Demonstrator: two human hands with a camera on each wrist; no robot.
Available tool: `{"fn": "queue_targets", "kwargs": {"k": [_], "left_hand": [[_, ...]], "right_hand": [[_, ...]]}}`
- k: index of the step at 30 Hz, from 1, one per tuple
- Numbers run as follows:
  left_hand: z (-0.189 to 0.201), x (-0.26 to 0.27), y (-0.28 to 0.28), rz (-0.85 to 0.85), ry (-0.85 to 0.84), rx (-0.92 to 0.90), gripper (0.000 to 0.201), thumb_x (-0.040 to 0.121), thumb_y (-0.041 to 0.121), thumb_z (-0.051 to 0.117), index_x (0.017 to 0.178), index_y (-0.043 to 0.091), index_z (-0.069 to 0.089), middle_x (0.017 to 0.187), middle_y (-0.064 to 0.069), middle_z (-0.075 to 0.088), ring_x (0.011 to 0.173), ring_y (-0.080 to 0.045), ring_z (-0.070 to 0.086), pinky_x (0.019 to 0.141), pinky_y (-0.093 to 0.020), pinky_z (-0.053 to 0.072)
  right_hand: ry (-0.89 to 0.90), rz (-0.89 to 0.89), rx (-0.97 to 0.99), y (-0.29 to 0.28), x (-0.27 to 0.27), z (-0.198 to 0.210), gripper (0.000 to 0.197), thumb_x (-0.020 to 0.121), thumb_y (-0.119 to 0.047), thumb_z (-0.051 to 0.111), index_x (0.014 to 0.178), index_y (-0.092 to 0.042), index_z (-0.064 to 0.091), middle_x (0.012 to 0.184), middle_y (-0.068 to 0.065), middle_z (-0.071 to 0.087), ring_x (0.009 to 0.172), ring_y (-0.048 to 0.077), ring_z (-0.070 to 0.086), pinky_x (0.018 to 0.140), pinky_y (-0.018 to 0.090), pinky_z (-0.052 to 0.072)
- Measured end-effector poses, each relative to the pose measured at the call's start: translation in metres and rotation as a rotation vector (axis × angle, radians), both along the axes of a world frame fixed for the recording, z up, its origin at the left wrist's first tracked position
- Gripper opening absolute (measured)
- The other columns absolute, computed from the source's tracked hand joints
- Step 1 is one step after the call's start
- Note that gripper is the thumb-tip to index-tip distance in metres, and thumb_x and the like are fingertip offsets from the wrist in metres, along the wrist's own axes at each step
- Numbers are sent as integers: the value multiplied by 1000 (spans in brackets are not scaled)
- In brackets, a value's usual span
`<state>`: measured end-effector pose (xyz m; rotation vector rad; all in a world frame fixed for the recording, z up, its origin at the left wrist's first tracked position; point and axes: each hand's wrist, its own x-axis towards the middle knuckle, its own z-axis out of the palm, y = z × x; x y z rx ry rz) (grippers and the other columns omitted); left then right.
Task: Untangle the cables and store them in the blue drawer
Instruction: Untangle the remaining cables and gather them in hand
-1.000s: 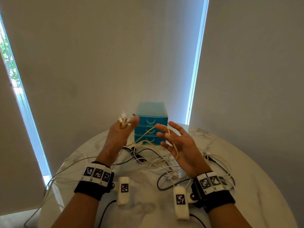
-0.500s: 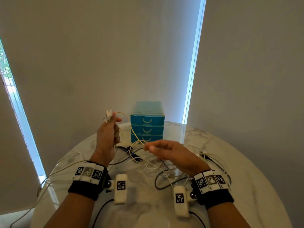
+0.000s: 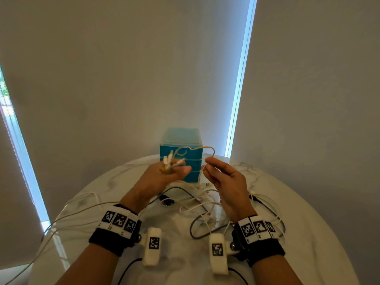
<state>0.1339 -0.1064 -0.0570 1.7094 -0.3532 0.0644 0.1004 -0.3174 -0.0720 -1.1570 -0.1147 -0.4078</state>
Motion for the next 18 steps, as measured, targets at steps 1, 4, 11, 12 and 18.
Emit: {"fn": "queue_targets", "kwargs": {"k": [1,4,11,12,18], "left_hand": [[-1,-1,-5,-57,3,66,27,85,43,90,110,35,83,111,15,81,96,3,75,84,-26,55],[-6,-2,-15,-152,-45,167,19,85,28,91,103,25,85,103,7,84,101,-7,78,89,-21,57],[-10,6,-8,109,-225,67,12,82,27,93,91,24,86,89,7,82,85,-7,77,76,-21,58],[-10,8,-7,141,-236,59,11,83,28,93,90,24,86,89,7,82,85,-8,78,78,-24,59],[-8,13,-3,336,-259,-229,14,84,29,92,94,26,83,91,6,83,88,-9,78,80,-29,60]], "right_hand": [[-25,25,26,4,-1,1,24,98,2,71,120,-2,78,119,13,80,112,27,78,100,37,61],[-65,37,-19,13,-2,4,23,98,-2,72,120,-2,77,118,12,80,112,28,78,98,38,63],[163,32,-444,1,3,-9,28,92,-15,85,117,-13,73,106,6,82,104,24,79,90,34,65],[189,36,-476,0,4,-10,26,92,-15,84,115,-13,73,101,7,83,100,24,80,88,32,65],[191,-87,-899,-12,2,-12,15,92,-20,83,105,-26,78,95,-8,81,89,5,76,88,27,63]]}}
